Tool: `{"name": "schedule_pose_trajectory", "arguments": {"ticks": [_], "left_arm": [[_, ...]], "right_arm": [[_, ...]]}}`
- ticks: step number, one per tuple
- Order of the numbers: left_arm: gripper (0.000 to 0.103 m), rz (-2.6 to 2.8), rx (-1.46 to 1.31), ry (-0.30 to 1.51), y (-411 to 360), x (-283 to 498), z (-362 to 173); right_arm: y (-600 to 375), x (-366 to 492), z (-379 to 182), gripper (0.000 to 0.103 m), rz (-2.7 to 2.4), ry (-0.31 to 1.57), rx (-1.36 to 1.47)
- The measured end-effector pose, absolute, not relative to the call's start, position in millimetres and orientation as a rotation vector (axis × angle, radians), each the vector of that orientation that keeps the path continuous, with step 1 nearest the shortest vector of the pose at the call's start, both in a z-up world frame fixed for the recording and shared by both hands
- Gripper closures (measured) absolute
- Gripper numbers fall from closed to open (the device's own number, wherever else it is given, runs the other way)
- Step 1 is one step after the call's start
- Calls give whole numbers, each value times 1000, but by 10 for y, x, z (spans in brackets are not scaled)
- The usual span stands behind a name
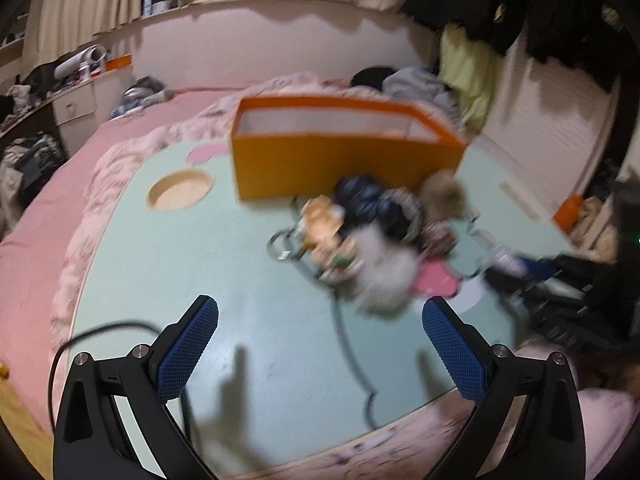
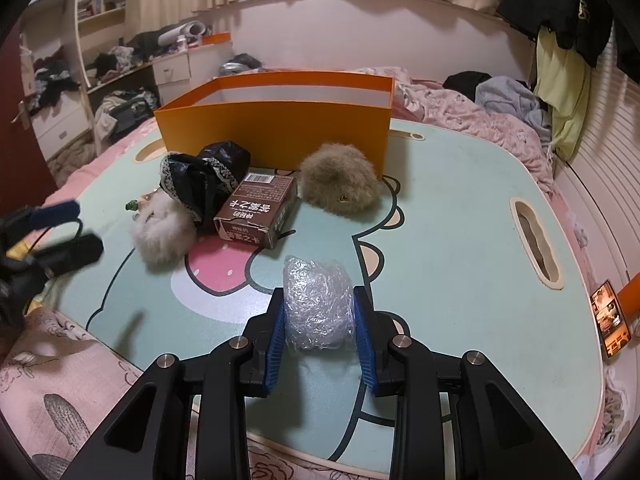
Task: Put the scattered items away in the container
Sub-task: 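Grasp the clear plastic bag with the right gripper while the left grasps the white fluffy pompom, then carry both held items over the orange box and open both grippers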
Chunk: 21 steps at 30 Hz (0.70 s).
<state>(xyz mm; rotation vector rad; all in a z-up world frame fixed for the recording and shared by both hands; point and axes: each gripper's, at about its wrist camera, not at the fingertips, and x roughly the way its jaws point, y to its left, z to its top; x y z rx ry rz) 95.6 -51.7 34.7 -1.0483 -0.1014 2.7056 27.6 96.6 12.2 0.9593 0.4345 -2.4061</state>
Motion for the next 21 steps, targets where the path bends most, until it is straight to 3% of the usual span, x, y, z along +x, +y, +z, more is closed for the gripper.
{"name": "schedule_pose_trajectory", "arguments": {"ticks": [1, 3, 5, 10, 17, 19, 20, 21], "left_arm": [[14, 2686, -1052, -86, -467, 913, 362], [34, 2641, -1099, -50, -367, 818, 339], [42, 2594, -1161, -12, -245, 737, 270], [42, 2548, -1199, 52, -95, 710, 218], [42, 2440, -1286, -4, -26, 486, 148], [60, 2452, -1268, 17, -5, 447, 144], [73, 2458, -1269, 28, -4, 446, 146], [73, 2453, -1267, 23, -11, 454, 148]], "right_arm": [[964, 275, 121, 73, -2406, 435, 959], [968, 276, 121, 73, -2406, 435, 959], [967, 275, 121, 73, -2405, 434, 959], [961, 277, 131, 73, -2404, 429, 958], [967, 279, 132, 73, -2403, 425, 958], [967, 279, 132, 73, -2403, 425, 958], [968, 278, 132, 73, -2402, 424, 958], [966, 279, 133, 73, -2402, 424, 958]]}}
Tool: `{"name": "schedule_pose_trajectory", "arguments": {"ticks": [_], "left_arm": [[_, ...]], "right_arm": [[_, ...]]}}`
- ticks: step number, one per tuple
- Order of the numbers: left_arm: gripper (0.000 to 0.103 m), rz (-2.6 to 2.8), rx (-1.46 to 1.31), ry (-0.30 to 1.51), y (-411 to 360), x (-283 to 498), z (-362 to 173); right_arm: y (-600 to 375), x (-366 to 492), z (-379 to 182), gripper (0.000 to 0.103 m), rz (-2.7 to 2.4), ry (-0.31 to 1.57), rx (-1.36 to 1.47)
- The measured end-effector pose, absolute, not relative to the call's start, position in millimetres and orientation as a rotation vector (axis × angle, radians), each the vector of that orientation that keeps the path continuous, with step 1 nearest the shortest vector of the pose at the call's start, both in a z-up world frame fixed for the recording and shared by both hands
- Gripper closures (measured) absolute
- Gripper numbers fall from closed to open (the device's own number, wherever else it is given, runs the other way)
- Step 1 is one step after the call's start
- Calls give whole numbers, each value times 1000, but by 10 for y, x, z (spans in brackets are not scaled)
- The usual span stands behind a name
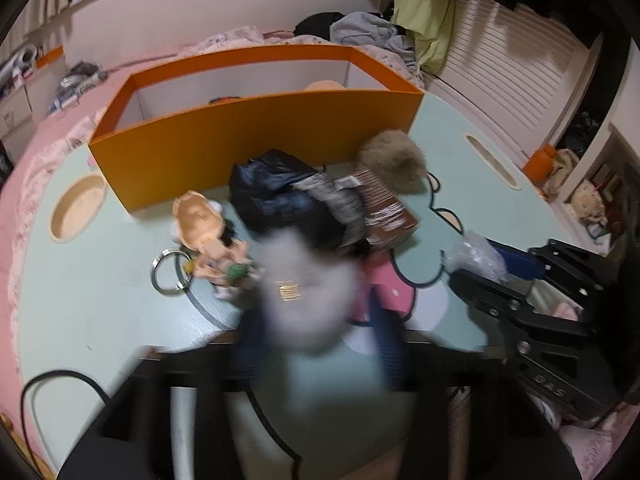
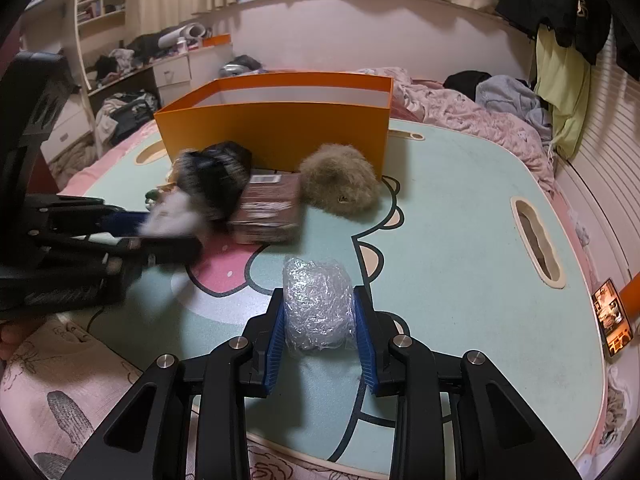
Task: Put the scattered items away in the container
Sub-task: 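Carry both held items over the orange box and open both grippers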
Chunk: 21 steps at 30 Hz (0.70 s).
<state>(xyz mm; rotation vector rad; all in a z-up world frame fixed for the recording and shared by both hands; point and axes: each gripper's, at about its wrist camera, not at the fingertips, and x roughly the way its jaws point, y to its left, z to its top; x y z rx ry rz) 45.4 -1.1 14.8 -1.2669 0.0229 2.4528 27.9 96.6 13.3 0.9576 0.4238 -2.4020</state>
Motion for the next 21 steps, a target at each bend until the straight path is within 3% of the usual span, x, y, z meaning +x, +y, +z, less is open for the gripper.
{"name": "schedule_pose_trajectory", "arguments": {"ticks": [21], "left_arm": [[73, 2507, -1086, -20, -335, 1138, 242]], "right_arm": [[966, 285, 135, 73, -2401, 416, 957]]}}
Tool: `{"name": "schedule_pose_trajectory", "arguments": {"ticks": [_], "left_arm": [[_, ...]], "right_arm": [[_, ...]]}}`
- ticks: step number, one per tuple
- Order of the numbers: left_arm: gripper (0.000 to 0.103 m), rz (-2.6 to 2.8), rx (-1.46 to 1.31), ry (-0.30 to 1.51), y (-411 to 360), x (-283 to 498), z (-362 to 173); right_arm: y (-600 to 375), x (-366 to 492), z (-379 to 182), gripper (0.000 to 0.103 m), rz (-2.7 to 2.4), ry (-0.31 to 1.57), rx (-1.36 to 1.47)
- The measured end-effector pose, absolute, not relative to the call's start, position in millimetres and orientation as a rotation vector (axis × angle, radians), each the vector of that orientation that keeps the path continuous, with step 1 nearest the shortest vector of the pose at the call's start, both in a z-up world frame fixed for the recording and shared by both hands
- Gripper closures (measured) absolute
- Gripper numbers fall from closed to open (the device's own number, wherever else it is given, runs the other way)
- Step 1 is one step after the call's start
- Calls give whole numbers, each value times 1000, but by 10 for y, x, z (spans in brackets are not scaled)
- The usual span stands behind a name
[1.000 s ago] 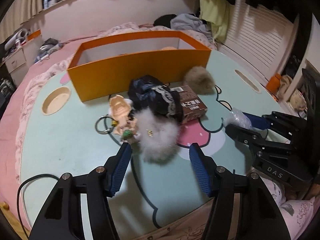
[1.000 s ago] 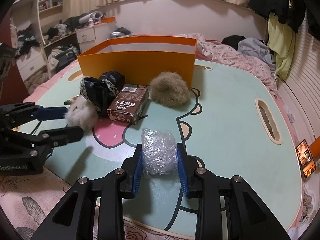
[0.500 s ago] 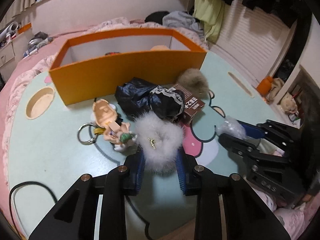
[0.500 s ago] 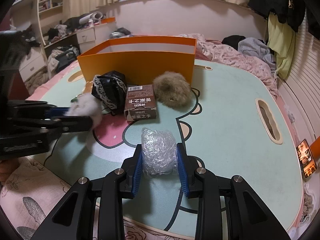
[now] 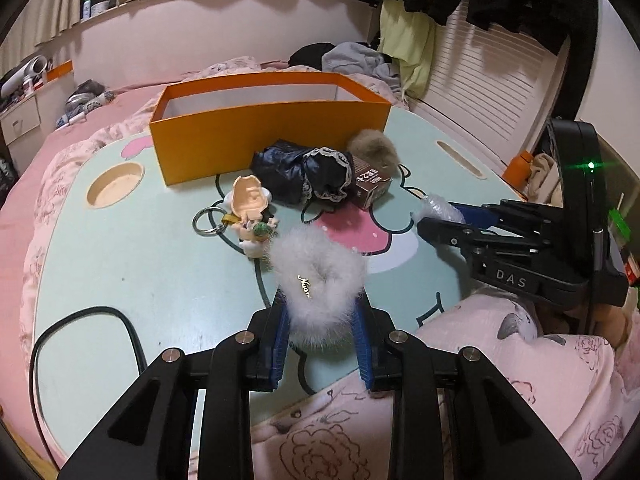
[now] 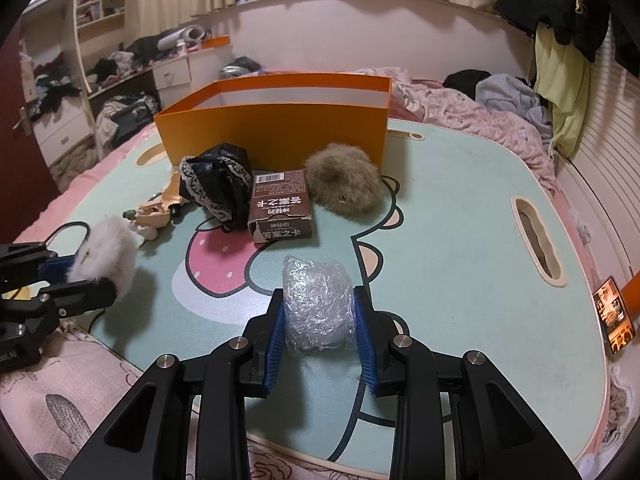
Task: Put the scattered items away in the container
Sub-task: 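Carry both held items over the orange box and open both grippers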
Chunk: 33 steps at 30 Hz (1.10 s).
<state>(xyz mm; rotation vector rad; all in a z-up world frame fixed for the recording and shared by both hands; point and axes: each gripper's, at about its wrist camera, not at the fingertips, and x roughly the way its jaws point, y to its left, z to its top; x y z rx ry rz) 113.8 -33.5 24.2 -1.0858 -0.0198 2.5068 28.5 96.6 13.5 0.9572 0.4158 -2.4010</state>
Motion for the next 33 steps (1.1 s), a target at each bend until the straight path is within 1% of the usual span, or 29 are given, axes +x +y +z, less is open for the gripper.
{"name": "schedule_pose_trajectory", "arguments": {"ticks": [4, 11, 18, 23, 28, 31, 33], "left_arm": [[73, 2534, -1061, -6, -339, 1176, 295], [73, 2551, -1034, -13, -344, 1115, 407], [73, 2579, -999, -40, -429, 871, 617], [73, 2602, -971, -58, -487, 487, 892], [73, 2609, -1016, -86, -499, -117, 1124], [73, 2584, -1088, -85, -438, -410, 1100], [73, 2587, -1145, -90, -398, -607, 1013]], "right_arm": [[959, 284, 137, 73, -2400, 420, 959], [1021, 252, 195, 72, -2376, 349, 959], [1003, 163, 507, 72, -2346, 239, 886], [806, -81, 876, 72, -2367, 251, 816], [594, -564, 1150, 72, -2359, 173, 856], [490, -801, 1184, 72, -2358, 136, 894], [406, -902, 1142, 71, -2371, 143, 918]]}}
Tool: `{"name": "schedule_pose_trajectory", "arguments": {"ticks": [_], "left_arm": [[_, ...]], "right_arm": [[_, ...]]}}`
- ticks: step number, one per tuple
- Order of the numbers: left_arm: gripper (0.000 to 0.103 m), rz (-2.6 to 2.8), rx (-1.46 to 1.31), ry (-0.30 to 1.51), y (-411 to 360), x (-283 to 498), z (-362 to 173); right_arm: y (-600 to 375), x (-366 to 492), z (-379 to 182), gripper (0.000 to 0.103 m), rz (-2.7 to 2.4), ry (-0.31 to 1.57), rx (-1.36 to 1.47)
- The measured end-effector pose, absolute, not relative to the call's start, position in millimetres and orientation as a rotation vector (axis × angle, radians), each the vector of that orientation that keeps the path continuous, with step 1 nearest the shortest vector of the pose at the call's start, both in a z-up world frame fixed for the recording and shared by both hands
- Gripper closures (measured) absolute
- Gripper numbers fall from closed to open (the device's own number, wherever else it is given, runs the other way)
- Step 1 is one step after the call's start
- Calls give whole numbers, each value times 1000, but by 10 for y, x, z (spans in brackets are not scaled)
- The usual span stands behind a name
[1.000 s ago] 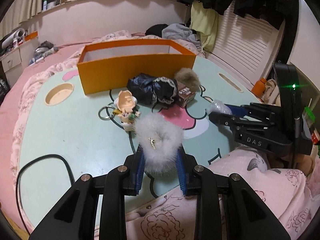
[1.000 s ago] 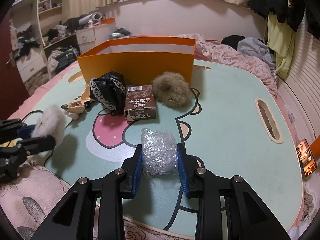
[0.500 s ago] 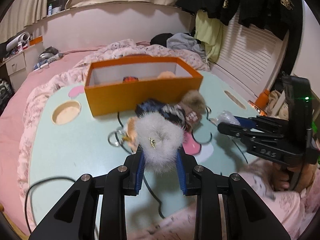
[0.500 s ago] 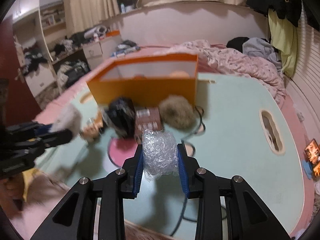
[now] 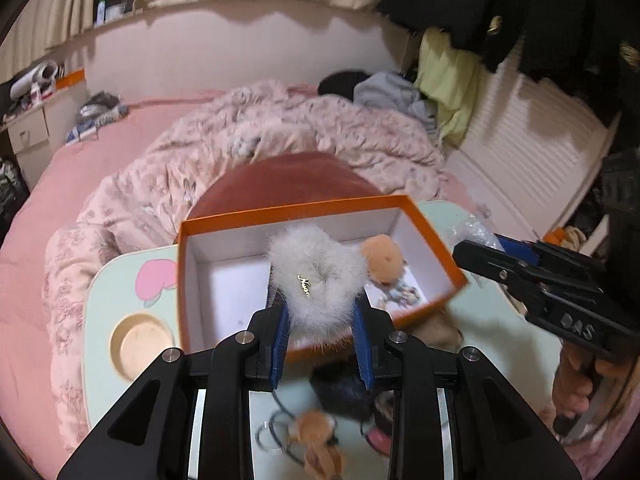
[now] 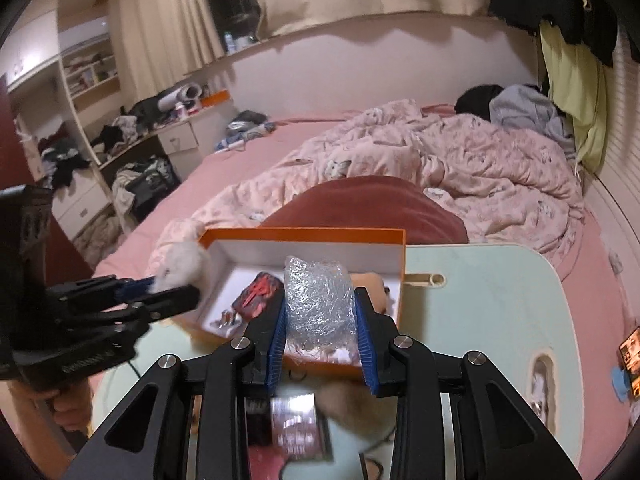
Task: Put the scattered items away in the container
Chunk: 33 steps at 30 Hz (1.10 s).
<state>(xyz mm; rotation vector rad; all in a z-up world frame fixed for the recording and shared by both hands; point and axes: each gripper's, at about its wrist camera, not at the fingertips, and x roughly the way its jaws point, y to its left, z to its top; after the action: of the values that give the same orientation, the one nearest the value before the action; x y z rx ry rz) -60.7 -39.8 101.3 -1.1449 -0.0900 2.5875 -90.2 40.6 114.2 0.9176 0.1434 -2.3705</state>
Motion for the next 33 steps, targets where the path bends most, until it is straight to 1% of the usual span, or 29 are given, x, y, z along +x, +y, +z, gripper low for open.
{"name": "schedule_pose_trajectory", "arguments": {"ticks": [2, 3, 4, 5, 6, 8, 9, 10, 11, 12, 15, 16, 17, 18, 20, 24, 28, 30, 31, 32, 33], "left_arm": [[72, 2583, -1200, -68, -330, -777, 888], [63, 2580, -1246, -62, -300, -859, 821], [58, 2580, -1315, -63, -284, -942, 744], [46, 2578, -1368, -77, -283, -1005, 689], [42, 2575, -1393, -101, -296, -1028, 659], [41, 2575, -1364, -187, -374, -979, 642], [39, 2575, -1339, -223, -412, -934, 655], [36, 2576, -1317, -251, -450, -881, 674], [30, 2584, -1296, -276, -486, -808, 714], [29, 2597, -1275, -290, -513, -740, 762], [28, 2647, -1206, -285, -580, -518, 922], [28, 2664, -1184, -267, -584, -394, 972], [24, 2673, -1169, -248, -595, -289, 1009], [22, 2676, -1158, -231, -597, -188, 1020], [22, 2669, -1125, -183, -582, 110, 1005], [22, 2643, -1120, -105, -539, 614, 776], [22, 2660, -1203, -38, -506, 839, 435], [21, 2640, -1287, 19, -469, 810, 223], [13, 2656, -1294, 50, -443, 786, 174], [1, 2681, -1283, 65, -441, 761, 114], [0, 2676, -1280, 42, -471, 742, 57]], "right_arm": [[277, -992, 1045, 70, -2374, 167, 935], [216, -1042, 996, 67, -2369, 183, 947], [176, -1098, 955, 56, -2367, 200, 963], [152, -1153, 922, 48, -2368, 211, 977], [151, -1195, 910, 47, -2374, 206, 986], [216, -1217, 939, 39, -2391, 160, 987], [276, -1200, 965, 37, -2398, 126, 974], [349, -1155, 997, 36, -2405, 94, 953], [395, -1128, 1026, 36, -2412, 82, 937], [435, -1081, 1053, 36, -2421, 86, 923], [529, -832, 1099, 34, -2451, 139, 898], [557, -751, 1097, 29, -2455, 150, 897], [591, -661, 1084, 22, -2463, 160, 899], [636, -536, 1050, 20, -2474, 168, 894], [727, -267, 905, 12, -2489, 206, 879], [882, 26, 487, 12, -2504, 331, 973], [1025, 138, 237, 11, -2492, 356, 1058], [1037, 101, 116, 1, -2491, 398, 1101], [1040, 95, 84, 0, -2502, 409, 1101], [1044, 101, 78, 0, -2505, 409, 1096], [1043, 107, 76, 0, -2503, 413, 1093]]}}
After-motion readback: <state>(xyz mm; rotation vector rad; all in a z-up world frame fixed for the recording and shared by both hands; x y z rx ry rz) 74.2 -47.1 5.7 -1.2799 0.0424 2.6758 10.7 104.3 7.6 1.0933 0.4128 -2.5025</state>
